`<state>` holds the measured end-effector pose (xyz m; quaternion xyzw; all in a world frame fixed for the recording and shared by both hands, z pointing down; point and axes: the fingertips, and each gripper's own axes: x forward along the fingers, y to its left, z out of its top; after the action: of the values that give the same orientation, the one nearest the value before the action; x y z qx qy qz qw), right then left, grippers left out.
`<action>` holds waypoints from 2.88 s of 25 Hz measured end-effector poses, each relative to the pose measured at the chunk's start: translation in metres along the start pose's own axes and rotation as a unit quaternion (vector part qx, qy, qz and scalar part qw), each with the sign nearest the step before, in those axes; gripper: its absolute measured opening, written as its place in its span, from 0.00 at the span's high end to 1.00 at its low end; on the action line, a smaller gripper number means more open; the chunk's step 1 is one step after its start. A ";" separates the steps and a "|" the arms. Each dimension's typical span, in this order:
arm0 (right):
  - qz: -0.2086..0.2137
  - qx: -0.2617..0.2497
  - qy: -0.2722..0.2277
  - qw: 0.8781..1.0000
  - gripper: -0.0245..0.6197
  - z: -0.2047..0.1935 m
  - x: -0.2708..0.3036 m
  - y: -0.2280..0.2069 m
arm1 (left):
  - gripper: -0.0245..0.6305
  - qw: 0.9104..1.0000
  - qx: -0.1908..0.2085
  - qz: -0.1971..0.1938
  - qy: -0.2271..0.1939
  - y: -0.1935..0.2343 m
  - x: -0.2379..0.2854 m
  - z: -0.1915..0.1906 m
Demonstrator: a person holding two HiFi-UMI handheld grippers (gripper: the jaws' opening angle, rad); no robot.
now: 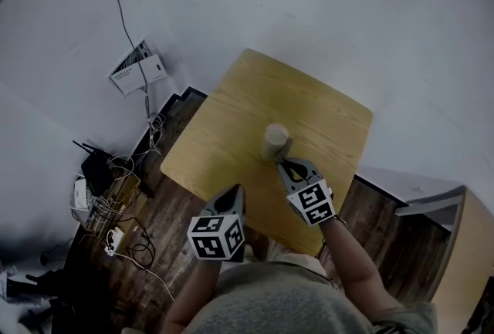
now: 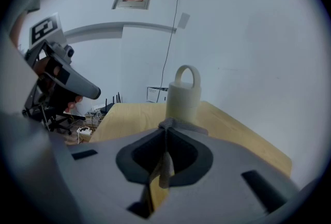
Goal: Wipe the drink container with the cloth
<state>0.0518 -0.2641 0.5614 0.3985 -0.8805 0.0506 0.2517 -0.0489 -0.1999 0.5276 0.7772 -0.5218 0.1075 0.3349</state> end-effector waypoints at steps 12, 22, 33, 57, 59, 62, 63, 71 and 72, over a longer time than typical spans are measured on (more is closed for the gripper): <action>0.014 0.019 0.054 0.998 0.94 -0.039 0.026 0.000 | 0.96 1.000 -0.002 0.005 0.004 0.001 0.001 -0.001; 0.023 0.036 0.075 0.996 0.94 -0.056 0.034 0.007 | 0.96 1.000 -0.003 0.007 0.002 0.001 -0.003 0.000; 0.030 0.054 0.067 0.996 0.94 -0.056 0.012 0.030 | 0.96 1.000 0.002 0.005 -0.003 -0.002 -0.010 -0.003; 0.043 0.019 -0.090 0.995 0.94 0.071 -0.031 0.056 | 0.96 1.000 0.002 -0.002 -0.012 -0.009 -0.023 -0.002; 0.031 0.016 -0.092 0.995 0.94 0.075 -0.028 0.047 | 0.96 1.000 0.003 -0.003 -0.013 -0.010 -0.023 -0.001; 0.015 0.020 -0.097 0.995 0.95 0.081 -0.024 0.035 | 0.96 1.000 0.004 -0.004 -0.014 -0.011 -0.023 0.000; 0.010 0.023 -0.099 0.995 0.94 0.082 -0.023 0.032 | 0.96 1.000 0.004 -0.004 -0.013 -0.010 -0.023 -0.001; -0.022 0.046 -0.082 0.995 0.94 0.069 -0.008 0.013 | 0.96 1.000 0.004 -0.002 -0.007 -0.009 -0.022 -0.005; -0.025 0.051 -0.079 0.995 0.95 0.066 -0.006 0.011 | 0.96 1.000 0.004 -0.002 -0.006 -0.009 -0.022 -0.005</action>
<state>0.0207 -0.2714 0.5024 0.4358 -0.8834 0.0577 0.1620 -0.0494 -0.1783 0.5165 0.7801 -0.5220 0.1038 0.3288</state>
